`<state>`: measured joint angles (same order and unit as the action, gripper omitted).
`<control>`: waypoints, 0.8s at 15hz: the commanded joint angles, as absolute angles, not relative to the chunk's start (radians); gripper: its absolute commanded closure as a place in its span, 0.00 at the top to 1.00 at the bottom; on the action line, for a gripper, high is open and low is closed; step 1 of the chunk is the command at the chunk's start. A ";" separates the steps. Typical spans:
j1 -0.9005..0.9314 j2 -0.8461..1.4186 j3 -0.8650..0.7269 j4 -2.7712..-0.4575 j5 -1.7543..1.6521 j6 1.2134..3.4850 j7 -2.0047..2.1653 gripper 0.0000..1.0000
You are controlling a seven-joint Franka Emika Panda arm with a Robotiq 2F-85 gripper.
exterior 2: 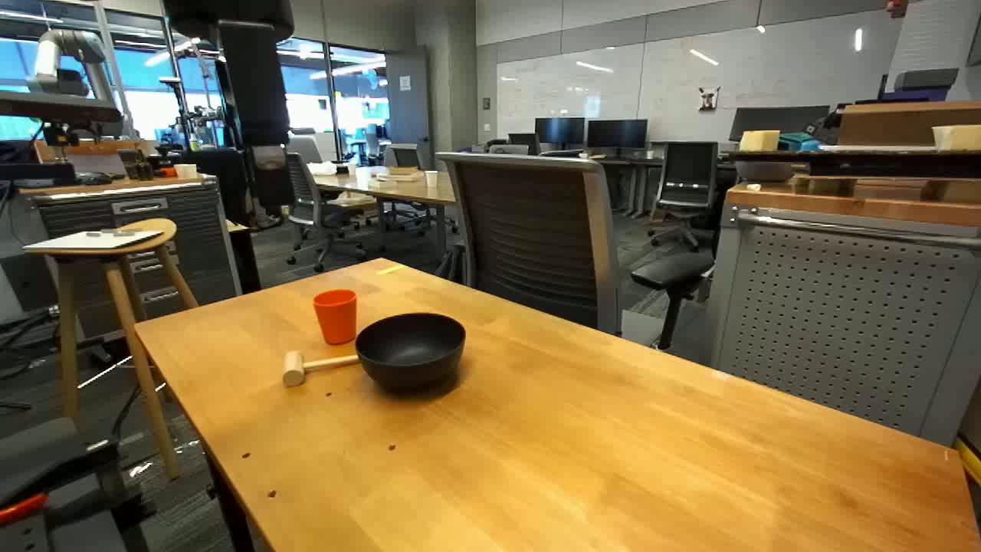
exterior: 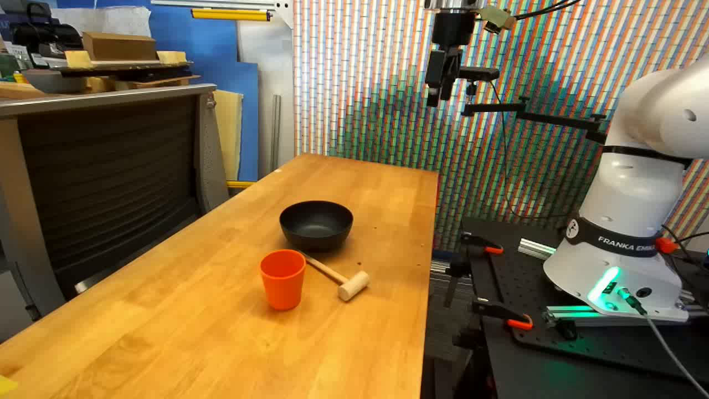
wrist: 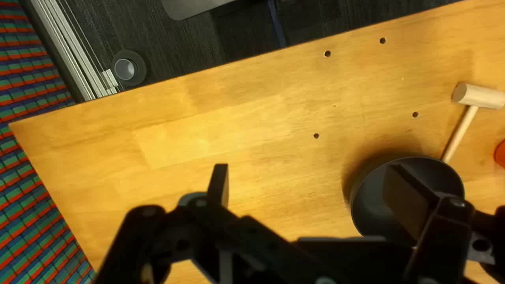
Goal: Put the cup in the bowl
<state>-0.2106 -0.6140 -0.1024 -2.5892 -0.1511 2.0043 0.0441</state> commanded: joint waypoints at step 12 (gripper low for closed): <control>-0.071 -0.184 0.040 -2.380 -0.156 2.189 0.149 1.00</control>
